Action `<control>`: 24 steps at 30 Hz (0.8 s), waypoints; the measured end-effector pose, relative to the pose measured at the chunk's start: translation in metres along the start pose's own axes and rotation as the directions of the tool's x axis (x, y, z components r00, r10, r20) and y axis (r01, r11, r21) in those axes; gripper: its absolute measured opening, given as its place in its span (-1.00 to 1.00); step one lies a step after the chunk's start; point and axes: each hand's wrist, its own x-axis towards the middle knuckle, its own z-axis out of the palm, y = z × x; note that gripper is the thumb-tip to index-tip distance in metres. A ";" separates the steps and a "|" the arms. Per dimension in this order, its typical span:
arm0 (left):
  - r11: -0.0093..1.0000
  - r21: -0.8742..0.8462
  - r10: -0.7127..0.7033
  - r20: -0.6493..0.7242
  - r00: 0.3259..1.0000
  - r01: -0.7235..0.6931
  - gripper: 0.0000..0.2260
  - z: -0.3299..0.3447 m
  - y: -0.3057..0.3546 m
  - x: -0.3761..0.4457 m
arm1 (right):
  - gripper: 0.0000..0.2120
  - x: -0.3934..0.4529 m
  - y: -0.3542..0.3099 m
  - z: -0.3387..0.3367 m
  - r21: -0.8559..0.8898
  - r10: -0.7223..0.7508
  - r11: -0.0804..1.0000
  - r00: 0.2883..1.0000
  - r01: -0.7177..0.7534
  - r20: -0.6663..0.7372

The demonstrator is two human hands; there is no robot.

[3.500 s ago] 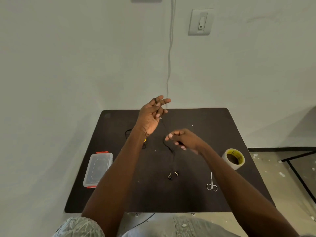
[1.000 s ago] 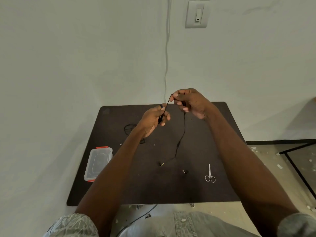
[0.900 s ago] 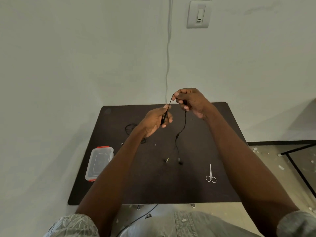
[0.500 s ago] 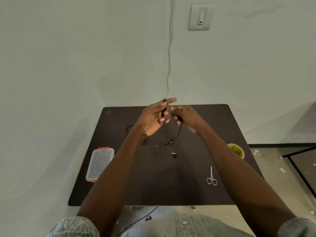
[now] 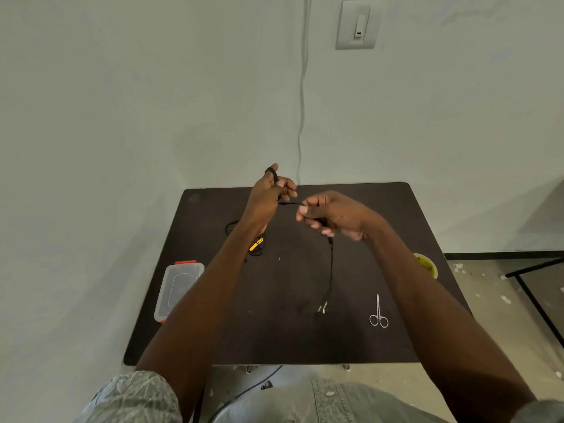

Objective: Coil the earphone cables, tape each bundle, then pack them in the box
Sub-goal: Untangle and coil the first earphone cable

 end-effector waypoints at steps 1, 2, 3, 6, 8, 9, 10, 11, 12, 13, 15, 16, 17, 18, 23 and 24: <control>0.999 0.035 -0.008 0.033 0.999 0.006 -0.66 0.003 0.000 -0.001 | -0.78 -0.001 -0.007 -0.004 0.002 -0.024 1.000 1.000 0.024 -0.012; 0.998 0.062 -0.022 0.065 0.998 0.018 -0.70 0.005 0.000 -0.004 | -0.78 -0.001 -0.014 -0.008 0.005 -0.051 0.999 0.998 0.051 -0.029; 0.997 0.067 -0.039 0.102 0.994 0.032 -0.72 0.006 0.000 -0.006 | -0.78 -0.001 -0.019 -0.011 0.012 -0.079 0.997 0.996 0.079 -0.050; 0.997 -0.001 -0.080 0.215 0.973 0.082 -0.68 0.007 -0.002 -0.011 | -0.83 0.002 -0.030 -0.022 0.036 -0.150 0.987 0.978 0.156 -0.147; 0.993 -0.035 -0.097 0.262 0.960 0.110 -0.76 0.005 -0.003 -0.016 | -0.85 0.006 -0.034 -0.031 0.045 -0.176 0.981 0.960 0.190 -0.219; 0.990 -0.064 -0.106 0.278 0.955 0.129 -0.78 0.005 -0.003 -0.019 | -0.84 0.008 -0.035 -0.034 0.041 -0.183 0.979 0.952 0.199 -0.247; 0.985 -0.091 -0.115 0.294 0.949 0.148 -0.76 0.005 -0.002 -0.021 | -0.82 0.011 -0.034 -0.037 0.035 -0.187 0.978 0.945 0.203 -0.268; 0.981 -0.104 -0.121 0.314 0.942 0.161 -0.73 0.005 -0.001 -0.023 | -0.82 0.014 -0.033 -0.039 0.030 -0.188 0.978 0.940 0.204 -0.286; 0.980 -0.103 -0.127 0.339 0.932 0.171 -0.71 0.005 0.000 -0.024 | -0.82 0.017 -0.031 -0.039 0.029 -0.184 0.979 0.935 0.203 -0.304; 0.979 -0.095 -0.136 0.366 0.921 0.182 -0.70 0.005 0.001 -0.024 | -0.82 0.021 -0.028 -0.039 0.032 -0.177 0.980 0.930 0.198 -0.322; 0.973 -0.092 -0.155 0.425 0.892 0.213 -0.69 0.003 0.004 -0.025 | -0.82 0.027 -0.022 -0.037 0.037 -0.155 0.983 0.921 0.180 -0.356; 0.968 -0.104 -0.157 0.452 0.878 0.227 -0.68 0.002 0.007 -0.026 | -0.83 0.030 -0.018 -0.036 0.035 -0.143 0.985 0.917 0.168 -0.372; 0.963 -0.125 -0.152 0.475 0.867 0.238 -0.68 0.002 0.009 -0.028 | -0.83 0.032 -0.015 -0.034 0.034 -0.131 0.987 0.914 0.155 -0.384; 0.957 -0.155 -0.140 0.495 0.858 0.246 -0.67 0.001 0.010 -0.028 | -0.84 0.033 -0.010 -0.031 0.033 -0.120 0.989 0.912 0.144 -0.392; 0.870 -0.413 -0.018 0.518 0.855 0.269 -0.67 -0.004 0.013 -0.023 | -0.87 0.036 0.014 -0.012 0.051 -0.071 0.994 0.931 0.095 -0.358; 0.847 -0.463 0.001 0.495 0.869 0.262 -0.66 -0.004 0.013 -0.022 | -0.83 0.036 0.018 -0.006 0.052 -0.063 0.995 0.938 0.085 -0.340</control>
